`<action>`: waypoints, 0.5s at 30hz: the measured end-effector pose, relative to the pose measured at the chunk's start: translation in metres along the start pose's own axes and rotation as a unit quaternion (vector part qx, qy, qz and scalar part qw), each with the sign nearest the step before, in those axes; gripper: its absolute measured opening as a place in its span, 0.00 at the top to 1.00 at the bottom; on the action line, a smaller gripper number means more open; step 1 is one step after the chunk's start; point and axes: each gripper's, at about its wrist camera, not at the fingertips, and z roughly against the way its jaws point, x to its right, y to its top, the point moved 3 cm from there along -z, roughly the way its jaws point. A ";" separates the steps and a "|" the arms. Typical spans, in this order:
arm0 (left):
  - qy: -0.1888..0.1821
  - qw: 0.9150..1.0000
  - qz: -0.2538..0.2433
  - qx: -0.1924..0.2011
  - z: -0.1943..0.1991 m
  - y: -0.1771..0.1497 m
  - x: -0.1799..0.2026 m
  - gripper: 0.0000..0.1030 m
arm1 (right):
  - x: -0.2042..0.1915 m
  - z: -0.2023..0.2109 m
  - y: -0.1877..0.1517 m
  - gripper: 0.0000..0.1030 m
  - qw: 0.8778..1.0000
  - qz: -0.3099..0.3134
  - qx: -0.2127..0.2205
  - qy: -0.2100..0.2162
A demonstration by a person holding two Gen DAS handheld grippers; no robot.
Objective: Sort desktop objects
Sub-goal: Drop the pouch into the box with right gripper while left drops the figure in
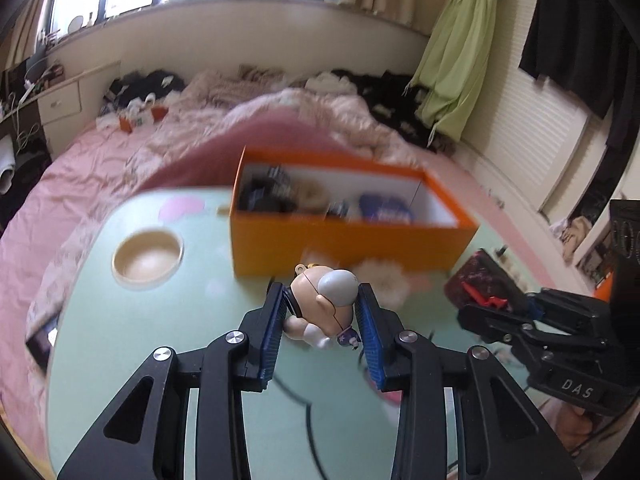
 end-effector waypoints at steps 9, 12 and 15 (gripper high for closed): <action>-0.005 1.000 -0.022 0.020 -0.023 0.064 0.010 0.64 | 0.003 -0.004 0.074 0.74 0.998 0.025 0.047 -0.020; 0.023 0.999 -0.032 0.008 -0.049 0.079 0.010 0.64 | 0.015 -0.027 0.089 0.74 0.999 0.018 0.036 -0.036; 0.037 0.999 -0.024 0.008 -0.067 0.084 0.005 0.60 | 0.026 -0.051 0.093 0.74 0.998 0.007 0.017 -0.054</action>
